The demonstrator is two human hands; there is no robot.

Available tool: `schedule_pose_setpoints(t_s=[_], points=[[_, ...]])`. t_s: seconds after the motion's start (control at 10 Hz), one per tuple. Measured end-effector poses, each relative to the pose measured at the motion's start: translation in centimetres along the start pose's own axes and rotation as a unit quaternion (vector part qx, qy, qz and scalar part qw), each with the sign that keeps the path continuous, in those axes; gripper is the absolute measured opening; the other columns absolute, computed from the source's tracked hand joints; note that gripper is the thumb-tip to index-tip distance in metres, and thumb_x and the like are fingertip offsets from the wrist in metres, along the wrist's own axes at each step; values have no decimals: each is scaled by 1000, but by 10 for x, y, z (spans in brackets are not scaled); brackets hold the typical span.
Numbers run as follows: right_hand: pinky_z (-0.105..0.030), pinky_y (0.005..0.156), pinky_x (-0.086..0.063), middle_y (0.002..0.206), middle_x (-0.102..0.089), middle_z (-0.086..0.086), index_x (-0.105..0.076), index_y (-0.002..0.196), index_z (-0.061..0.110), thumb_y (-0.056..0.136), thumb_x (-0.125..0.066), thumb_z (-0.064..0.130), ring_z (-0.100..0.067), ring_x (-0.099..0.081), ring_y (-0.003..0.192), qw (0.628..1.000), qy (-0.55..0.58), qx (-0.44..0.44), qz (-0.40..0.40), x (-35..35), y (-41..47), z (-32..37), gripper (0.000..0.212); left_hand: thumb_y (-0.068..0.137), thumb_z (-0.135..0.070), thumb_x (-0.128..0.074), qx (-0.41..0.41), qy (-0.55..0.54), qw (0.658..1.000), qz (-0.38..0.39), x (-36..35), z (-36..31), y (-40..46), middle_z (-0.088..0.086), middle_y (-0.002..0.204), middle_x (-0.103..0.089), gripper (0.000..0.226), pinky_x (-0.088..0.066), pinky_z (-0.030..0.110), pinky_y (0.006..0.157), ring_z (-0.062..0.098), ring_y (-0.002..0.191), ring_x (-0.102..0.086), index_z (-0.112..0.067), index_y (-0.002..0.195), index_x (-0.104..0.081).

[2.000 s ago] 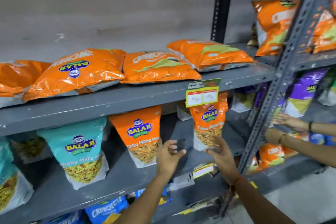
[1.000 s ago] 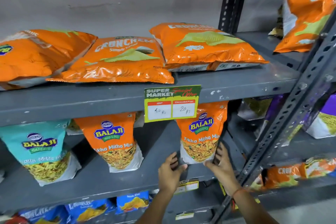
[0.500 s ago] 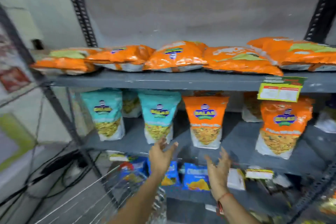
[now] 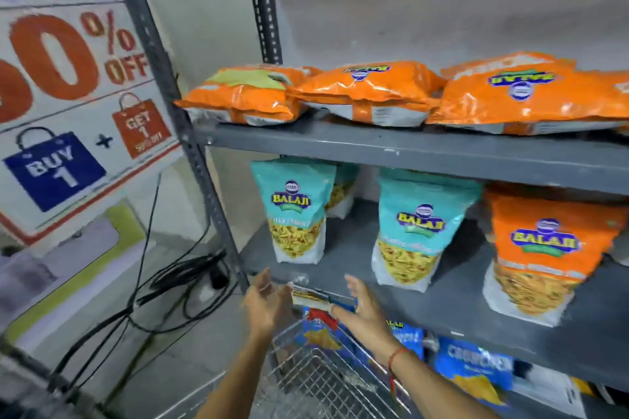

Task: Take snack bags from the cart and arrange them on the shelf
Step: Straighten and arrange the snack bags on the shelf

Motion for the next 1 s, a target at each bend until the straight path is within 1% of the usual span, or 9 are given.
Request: schedule_pose_setpoints(t_s=[0.1, 0.2, 0.3, 0.4, 0.5, 0.7, 0.8, 0.9, 1.0], points=[[-39, 113, -36, 145, -44, -9, -38, 141, 13, 77, -77, 20, -22, -42, 135, 1000, -6, -15, 6, -17, 51, -1, 75, 65, -26, -74, -11, 43, 998, 44, -7, 7, 41, -16, 73, -64, 24, -48, 32, 70, 14, 75, -60, -38, 76, -57], [-27, 111, -37, 146, -44, -3, -37, 142, 14, 75, -79, 16, -18, -41, 136, 999, 11, -35, 18, -32, 94, -6, 79, 61, -24, -82, -29, 66, 994, 78, -18, 6, 78, -35, 85, -53, 51, -48, 19, 66, -11, 74, -57, -47, 94, -49], [2, 80, -41, 121, -53, 18, -44, 120, 40, 67, -83, 23, 10, -51, 106, 999, 23, -15, 25, -44, 123, -3, 69, 64, -9, -85, -36, 55, 990, 123, -33, 10, 107, -26, 99, -67, 62, -52, 9, 61, -14, 81, -64, -44, 105, -55], [-6, 81, -48, 118, -63, 14, -51, 111, 34, 52, -84, 36, 13, -59, 102, 998, 64, -11, 12, -52, 142, -4, 68, 59, -6, -87, -27, 38, 989, 140, -40, 16, 126, -9, 108, -69, 65, -54, 13, 61, -9, 83, -67, -32, 110, -54], [-44, 95, -54, 119, -67, -5, -51, 113, 21, 59, -85, 21, -17, -65, 109, 996, 85, -17, 19, -55, 153, -2, 64, 61, -3, -85, -34, 40, 988, 146, -40, 18, 135, -12, 109, -66, 69, -52, 9, 63, -9, 90, -65, -25, 119, -52], [-42, 89, -57, 108, -72, -2, -55, 103, 24, 61, -85, 16, -15, -69, 101, 995, 97, -21, -1, -55, 156, -5, 53, 59, -20, -86, -22, 81, 984, 158, -35, 27, 142, -17, 106, -72, 63, -54, 12, 69, -6, 93, -66, -46, 109, -56], [-44, 91, -57, 109, -71, -1, -55, 104, 25, 60, -86, 17, -14, -68, 101, 995, 97, -12, -17, -56, 152, -3, 54, 55, -31, -84, -21, 96, 982, 160, -35, 31, 144, -35, 95, -69, 61, -52, 13, 72, -11, 92, -64, -63, 96, -53], [-50, 92, -55, 112, -70, -3, -54, 107, 25, 59, -87, 22, -18, -67, 104, 996, 87, -1, -19, -57, 152, -1, 59, 60, -26, -83, -21, 101, 982, 157, -35, 33, 144, -26, 98, -71, 56, -55, 30, 85, 1, 99, -66, -58, 97, -55], [-52, 102, -48, 134, -58, -7, -44, 133, 23, 59, -88, 22, -23, -56, 123, 996, 90, 6, -27, -55, 142, 2, 86, 67, -13, -81, -24, 62, 988, 142, -33, 33, 129, -16, 109, -72, 65, -55, 25, 84, 4, 103, -66, -42, 119, -56]])
Point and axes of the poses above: each hand's wrist, its own y-axis towards the middle knuckle, its own x-axis out of the back of the hand, z = x × y, the point moved 6 cm from there along y, towards the middle knuckle
